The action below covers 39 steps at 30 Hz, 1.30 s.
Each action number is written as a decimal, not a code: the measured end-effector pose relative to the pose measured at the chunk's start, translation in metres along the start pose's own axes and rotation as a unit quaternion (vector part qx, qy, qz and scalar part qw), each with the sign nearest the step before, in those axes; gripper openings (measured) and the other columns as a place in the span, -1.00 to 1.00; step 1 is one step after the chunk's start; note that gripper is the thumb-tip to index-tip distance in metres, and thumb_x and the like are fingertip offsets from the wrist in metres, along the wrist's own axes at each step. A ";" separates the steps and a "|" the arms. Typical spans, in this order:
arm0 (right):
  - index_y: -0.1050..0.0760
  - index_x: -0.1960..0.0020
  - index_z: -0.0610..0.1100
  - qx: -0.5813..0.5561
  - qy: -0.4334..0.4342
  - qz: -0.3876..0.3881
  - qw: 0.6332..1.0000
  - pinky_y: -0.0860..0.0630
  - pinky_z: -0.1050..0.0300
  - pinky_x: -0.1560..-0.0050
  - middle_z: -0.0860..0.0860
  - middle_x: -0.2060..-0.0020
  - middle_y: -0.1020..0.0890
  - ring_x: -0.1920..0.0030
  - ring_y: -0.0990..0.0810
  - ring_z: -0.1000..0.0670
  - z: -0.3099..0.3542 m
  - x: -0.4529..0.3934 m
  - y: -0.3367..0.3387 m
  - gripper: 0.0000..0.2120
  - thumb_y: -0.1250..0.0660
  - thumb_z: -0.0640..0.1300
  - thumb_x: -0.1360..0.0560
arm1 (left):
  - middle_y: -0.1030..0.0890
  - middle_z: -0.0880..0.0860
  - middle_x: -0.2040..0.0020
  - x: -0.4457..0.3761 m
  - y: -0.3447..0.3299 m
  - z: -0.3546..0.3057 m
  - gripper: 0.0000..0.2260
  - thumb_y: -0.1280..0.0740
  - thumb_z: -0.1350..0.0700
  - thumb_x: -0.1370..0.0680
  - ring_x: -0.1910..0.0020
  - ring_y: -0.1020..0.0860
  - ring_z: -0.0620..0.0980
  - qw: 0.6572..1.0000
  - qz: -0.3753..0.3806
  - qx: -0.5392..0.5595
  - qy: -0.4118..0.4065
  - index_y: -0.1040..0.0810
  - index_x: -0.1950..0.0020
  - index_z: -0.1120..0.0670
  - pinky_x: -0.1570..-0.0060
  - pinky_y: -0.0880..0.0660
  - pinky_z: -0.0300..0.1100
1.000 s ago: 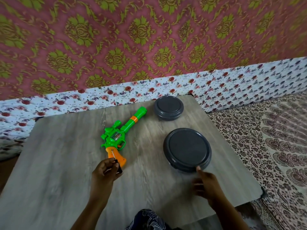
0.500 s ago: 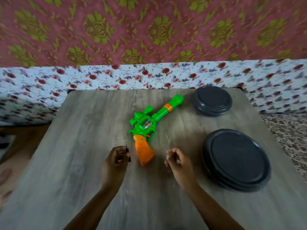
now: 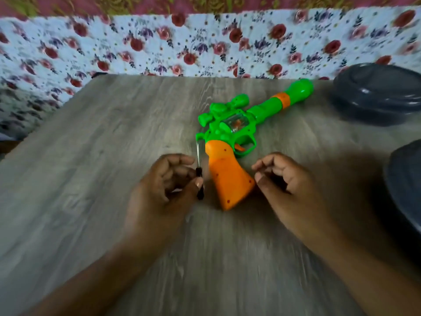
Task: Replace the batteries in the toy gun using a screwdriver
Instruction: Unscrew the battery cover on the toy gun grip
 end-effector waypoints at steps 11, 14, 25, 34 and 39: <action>-0.51 0.21 -0.07 0.052 0.009 -0.067 0.996 -0.39 0.14 0.21 -0.07 0.25 -0.63 0.24 -0.52 0.01 0.001 -0.007 0.009 -0.85 -0.27 -0.26 -0.49 | -0.62 -0.08 0.22 0.002 -0.001 -0.004 -0.67 -0.38 0.24 -0.48 0.20 -0.64 -0.07 0.993 -0.007 -0.099 -0.069 -0.40 -0.08 -0.13 0.11 -0.55 -0.12; -0.50 0.23 -0.11 -0.003 0.007 -0.101 0.995 -0.41 0.20 0.32 -0.06 0.37 -0.57 0.40 -0.51 0.10 0.015 -0.009 0.025 -0.84 -0.25 -0.27 -0.50 | -0.61 0.00 0.19 0.001 0.004 -0.023 -0.68 -0.35 0.23 -0.50 0.19 -0.64 -0.04 0.992 -0.024 -0.090 -0.085 -0.42 -0.17 -0.08 0.19 -0.55 -0.11; -0.56 0.24 -0.14 -0.101 -0.051 -0.102 0.988 -0.42 0.06 0.28 -0.07 0.47 -0.59 0.39 -0.52 -0.05 -0.007 0.000 0.016 -0.83 -0.28 -0.19 -0.51 | -0.65 -0.02 0.33 -0.021 -0.028 -0.039 -0.82 -0.48 0.28 -0.39 0.27 -0.62 0.00 0.994 -0.065 0.065 -0.059 -0.58 0.27 0.01 0.14 -0.55 -0.04; -0.49 0.37 -0.18 -0.181 -0.017 -0.050 0.982 -0.22 0.34 0.57 -0.03 0.57 -0.43 0.62 -0.30 0.15 0.022 0.007 0.008 -0.64 -0.26 0.01 -0.51 | -0.71 -0.03 0.20 0.000 -0.038 -0.050 -0.81 -0.52 0.24 -0.34 0.10 -0.66 -0.05 0.992 0.007 0.013 -0.129 -0.63 0.27 -0.04 -0.03 -0.57 0.05; -0.49 0.31 -0.16 -0.227 -0.035 -0.033 0.973 -0.13 0.34 0.60 0.01 0.60 -0.38 0.61 -0.23 0.11 0.018 0.008 0.007 -0.76 -0.29 -0.11 -0.51 | -0.64 -0.19 0.19 0.003 -0.043 -0.051 -0.83 -0.53 0.10 -0.34 0.12 -0.56 -0.22 0.986 0.010 -0.082 -0.146 -0.59 0.19 -0.10 0.10 -0.47 -0.23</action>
Point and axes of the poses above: each hand's wrist, its own x-axis away from the middle knuckle, its own y-axis out of the back of the hand, z = x × y, the point moved 6 cm from there along -x, towards the middle knuckle
